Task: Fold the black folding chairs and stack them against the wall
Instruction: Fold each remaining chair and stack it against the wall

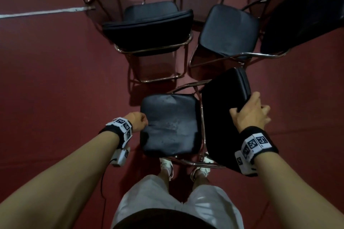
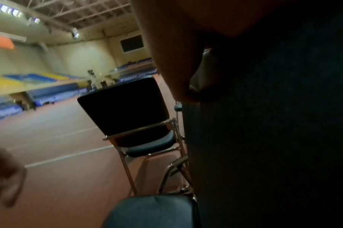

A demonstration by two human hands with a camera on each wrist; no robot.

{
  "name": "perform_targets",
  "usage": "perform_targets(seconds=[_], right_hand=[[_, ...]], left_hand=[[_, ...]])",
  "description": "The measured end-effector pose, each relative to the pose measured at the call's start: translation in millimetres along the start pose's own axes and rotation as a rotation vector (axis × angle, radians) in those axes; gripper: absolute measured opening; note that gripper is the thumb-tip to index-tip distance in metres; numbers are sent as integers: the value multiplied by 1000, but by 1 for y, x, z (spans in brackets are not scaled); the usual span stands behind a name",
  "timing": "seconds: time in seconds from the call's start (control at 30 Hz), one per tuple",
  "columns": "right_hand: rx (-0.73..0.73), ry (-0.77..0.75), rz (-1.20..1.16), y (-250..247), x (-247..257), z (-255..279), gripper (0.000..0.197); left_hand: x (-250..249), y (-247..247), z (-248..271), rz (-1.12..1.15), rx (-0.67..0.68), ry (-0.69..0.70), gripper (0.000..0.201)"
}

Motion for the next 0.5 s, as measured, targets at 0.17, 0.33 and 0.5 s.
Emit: perform_targets(seconds=[0.17, 0.33, 0.5], right_hand=[[137, -89, -153, 18, 28, 8, 67], [222, -67, -183, 27, 36, 21, 63], [203, -89, -202, 28, 57, 31, 57]], left_hand=[[-12, 5, -23, 3, 53, -13, 25], [-58, 20, -40, 63, 51, 60, 18], [-93, 21, -46, 203, 20, 98, 19]])
Point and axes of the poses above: each hand's wrist, its own z-axis away from the middle knuckle, its own y-axis out of the palm, x = y × z, the point moved 8 cm from there along -z, towards the middle knuckle, and after that the axes turned 4 degrees about -y, right-handed, at the moved point
